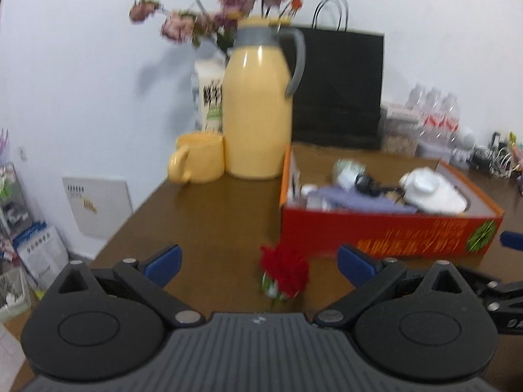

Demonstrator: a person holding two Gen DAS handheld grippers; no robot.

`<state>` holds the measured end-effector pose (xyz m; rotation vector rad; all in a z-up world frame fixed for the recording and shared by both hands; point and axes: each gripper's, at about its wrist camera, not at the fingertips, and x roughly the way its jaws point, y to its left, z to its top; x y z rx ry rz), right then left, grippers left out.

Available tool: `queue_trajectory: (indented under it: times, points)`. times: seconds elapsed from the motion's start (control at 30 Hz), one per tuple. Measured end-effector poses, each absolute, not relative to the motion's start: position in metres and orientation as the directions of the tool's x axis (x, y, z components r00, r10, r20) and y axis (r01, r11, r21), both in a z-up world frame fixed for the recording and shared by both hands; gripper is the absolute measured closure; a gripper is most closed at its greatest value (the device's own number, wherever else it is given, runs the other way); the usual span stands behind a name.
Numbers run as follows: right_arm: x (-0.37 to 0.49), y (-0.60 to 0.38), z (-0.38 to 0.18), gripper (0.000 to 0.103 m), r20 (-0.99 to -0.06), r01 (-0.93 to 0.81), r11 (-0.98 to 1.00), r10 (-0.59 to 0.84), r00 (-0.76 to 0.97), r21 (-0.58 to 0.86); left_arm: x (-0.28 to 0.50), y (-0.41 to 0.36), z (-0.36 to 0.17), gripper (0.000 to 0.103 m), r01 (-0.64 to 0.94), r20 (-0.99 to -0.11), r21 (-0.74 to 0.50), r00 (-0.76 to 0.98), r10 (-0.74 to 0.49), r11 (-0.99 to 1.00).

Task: Organize objects
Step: 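Withdraw both tools and move the left tool to the red rose, then grasp the red rose with the left tool while the right tool grasps a small white cap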

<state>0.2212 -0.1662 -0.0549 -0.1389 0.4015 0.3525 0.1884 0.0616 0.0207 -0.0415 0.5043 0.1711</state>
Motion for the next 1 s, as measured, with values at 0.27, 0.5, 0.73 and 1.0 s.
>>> queue_trajectory:
  times: [0.27, 0.5, 0.73, 1.0]
  points:
    - [0.231, -0.175, -0.063, 0.003, -0.429, -0.347, 0.938, 0.309, 0.849, -0.012, 0.227, 0.053, -0.013, 0.0, -0.182, -0.519, 0.051, 0.835, 0.182, 0.982]
    - [0.245, -0.178, -0.07, 0.003, -0.468, -0.339, 0.941, 0.31, 0.828, 0.023, 0.25, 0.052, -0.026, 0.067, -0.145, -0.551, -0.006, 0.826, 0.118, 0.989]
    - [0.244, -0.17, -0.073, 0.004, -0.48, -0.39, 0.921, 0.353, 0.803, 0.025, 0.234, 0.04, -0.011, 0.069, -0.053, -0.477, -0.14, 0.879, -0.021, 0.989]
    - [0.235, -0.16, -0.071, 0.025, -0.466, -0.494, 0.869, 0.441, 0.767, 0.01, 0.23, -0.01, -0.005, 0.069, 0.079, -0.465, -0.186, 0.871, -0.159, 0.979]
